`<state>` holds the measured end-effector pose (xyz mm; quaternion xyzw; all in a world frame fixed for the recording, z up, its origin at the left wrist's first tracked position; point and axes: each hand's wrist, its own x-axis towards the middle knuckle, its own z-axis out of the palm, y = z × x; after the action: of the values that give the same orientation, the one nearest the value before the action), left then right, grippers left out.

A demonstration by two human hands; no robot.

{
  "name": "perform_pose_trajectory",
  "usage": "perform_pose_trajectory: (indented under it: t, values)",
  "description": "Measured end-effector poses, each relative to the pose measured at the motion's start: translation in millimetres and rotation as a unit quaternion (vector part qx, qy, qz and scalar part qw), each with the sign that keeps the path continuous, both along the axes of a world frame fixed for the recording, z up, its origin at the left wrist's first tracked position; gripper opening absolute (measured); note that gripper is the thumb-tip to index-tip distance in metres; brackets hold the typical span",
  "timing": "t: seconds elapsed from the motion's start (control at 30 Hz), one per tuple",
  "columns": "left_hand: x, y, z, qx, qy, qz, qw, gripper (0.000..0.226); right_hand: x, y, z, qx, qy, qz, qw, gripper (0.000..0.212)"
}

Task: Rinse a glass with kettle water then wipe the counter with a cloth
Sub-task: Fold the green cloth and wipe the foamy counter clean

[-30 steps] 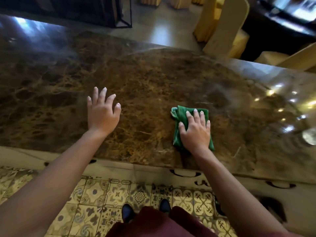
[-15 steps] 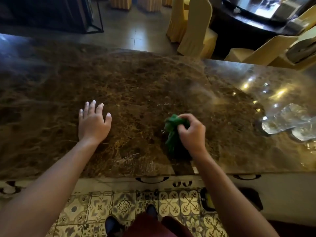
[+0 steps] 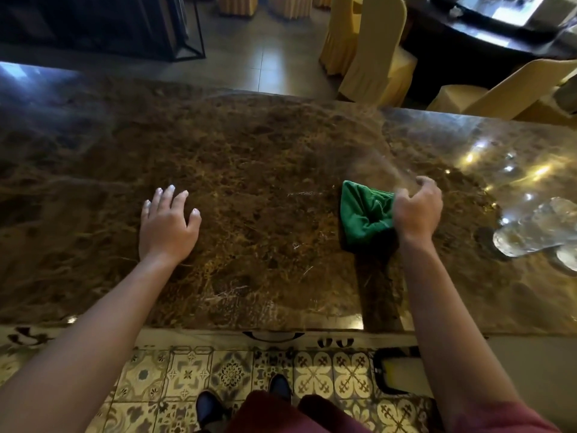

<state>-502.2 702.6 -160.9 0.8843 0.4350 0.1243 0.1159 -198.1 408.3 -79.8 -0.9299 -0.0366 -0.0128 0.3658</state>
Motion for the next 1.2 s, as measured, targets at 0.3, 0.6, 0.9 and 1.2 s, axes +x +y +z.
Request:
perform_pose_trajectory:
  t: [0.3, 0.6, 0.9, 1.2]
  values:
    - [0, -1, -1, 0.005, 0.01, -0.005, 1.0, 0.055, -13, 30, -53, -0.249, 0.036, 0.198, 0.948, 0.072]
    - [-2, 4, 3, -0.039, 0.001, -0.017, 0.999, 0.057, -27, 131, -44, -0.275, -0.018, 0.389, 0.879, 0.069]
    - [1, 11, 16, -0.116, -0.059, 0.007, 0.991, 0.045, -191, 119, -46, -0.235, -0.071, 0.634, 0.733, 0.064]
    - [10, -5, 4, -0.031, 0.07, 0.003, 0.997, 0.07, -83, 6, -54, -0.269, -0.017, 0.349, 0.897, 0.066]
